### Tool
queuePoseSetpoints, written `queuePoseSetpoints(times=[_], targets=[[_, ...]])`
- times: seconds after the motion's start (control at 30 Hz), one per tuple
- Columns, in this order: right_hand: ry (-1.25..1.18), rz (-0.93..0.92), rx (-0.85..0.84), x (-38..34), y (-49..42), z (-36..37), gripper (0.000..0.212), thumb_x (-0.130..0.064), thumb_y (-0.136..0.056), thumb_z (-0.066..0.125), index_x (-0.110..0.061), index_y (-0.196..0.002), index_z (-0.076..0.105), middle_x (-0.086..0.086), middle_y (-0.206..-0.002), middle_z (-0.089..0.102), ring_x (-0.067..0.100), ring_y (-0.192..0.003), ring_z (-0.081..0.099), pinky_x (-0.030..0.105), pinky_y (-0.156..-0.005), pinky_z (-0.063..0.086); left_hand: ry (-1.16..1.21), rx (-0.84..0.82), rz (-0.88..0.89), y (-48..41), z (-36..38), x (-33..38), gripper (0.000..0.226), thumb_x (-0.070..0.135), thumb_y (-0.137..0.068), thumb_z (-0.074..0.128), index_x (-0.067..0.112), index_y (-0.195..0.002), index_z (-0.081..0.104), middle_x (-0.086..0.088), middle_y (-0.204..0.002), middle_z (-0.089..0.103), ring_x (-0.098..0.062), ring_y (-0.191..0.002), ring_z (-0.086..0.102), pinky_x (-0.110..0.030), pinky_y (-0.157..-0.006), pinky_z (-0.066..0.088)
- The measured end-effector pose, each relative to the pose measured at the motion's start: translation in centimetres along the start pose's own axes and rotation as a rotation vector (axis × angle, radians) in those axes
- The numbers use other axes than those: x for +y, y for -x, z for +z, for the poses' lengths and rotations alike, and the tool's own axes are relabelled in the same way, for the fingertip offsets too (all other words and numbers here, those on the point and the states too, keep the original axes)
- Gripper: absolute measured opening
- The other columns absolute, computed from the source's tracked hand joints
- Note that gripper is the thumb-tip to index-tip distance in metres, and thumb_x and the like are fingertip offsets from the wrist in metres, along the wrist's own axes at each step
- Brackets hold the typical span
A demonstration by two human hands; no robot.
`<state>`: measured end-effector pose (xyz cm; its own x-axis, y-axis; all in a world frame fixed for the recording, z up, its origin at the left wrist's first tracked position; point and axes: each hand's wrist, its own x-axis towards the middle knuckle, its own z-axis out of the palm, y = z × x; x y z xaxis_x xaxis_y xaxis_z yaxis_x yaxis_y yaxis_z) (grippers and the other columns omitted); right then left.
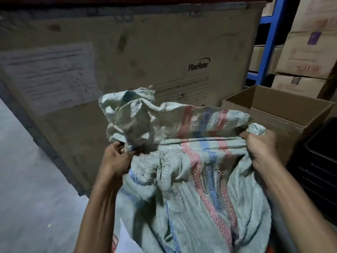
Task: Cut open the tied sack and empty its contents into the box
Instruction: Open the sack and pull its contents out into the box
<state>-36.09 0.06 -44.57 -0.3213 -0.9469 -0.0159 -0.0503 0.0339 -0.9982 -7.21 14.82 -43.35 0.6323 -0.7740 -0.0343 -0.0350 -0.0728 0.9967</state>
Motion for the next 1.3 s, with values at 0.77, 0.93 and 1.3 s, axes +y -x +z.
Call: queuePoseSetpoints(times=[0.77,0.93,1.3], targets=[[0.217,-0.577,-0.422,-2.1,1.4,-1.5,0.013,-0.041,-0.090,0.071,-0.034,-0.084,0.080,-0.018,-0.073,0.076,-0.002,-0.069,0.065,0.024,-0.066,0.047,0.124,-0.027,0.114,0.9,2.6,0.4,0.033,0.042,-0.093,0.071,0.011,-0.085,0.066,-0.011,-0.084,0.057,-0.022,-0.080,0.047,-0.027,-0.064,0.040],[0.168,-0.637,-0.095,-1.9,0.8,-1.7,0.013,-0.032,-0.094,0.068,-0.027,-0.104,0.074,-0.015,-0.080,0.070,-0.001,-0.069,0.065,0.011,-0.058,0.049,0.196,0.291,0.153,0.3,1.6,0.1,0.034,0.028,-0.095,0.071,0.020,-0.066,0.057,-0.015,-0.076,0.062,-0.021,-0.076,0.053,-0.039,-0.069,0.045],[-0.158,-0.338,-0.454,-2.9,2.7,-1.0,0.025,-0.028,-0.103,0.053,-0.023,-0.082,0.064,-0.006,-0.075,0.066,0.009,-0.067,0.061,0.021,-0.060,0.049,0.450,-0.238,-0.032,3.8,2.5,3.8,0.063,0.066,-0.086,0.051,0.030,-0.137,0.062,0.001,-0.134,0.069,-0.022,-0.111,0.073,-0.042,-0.092,0.056]])
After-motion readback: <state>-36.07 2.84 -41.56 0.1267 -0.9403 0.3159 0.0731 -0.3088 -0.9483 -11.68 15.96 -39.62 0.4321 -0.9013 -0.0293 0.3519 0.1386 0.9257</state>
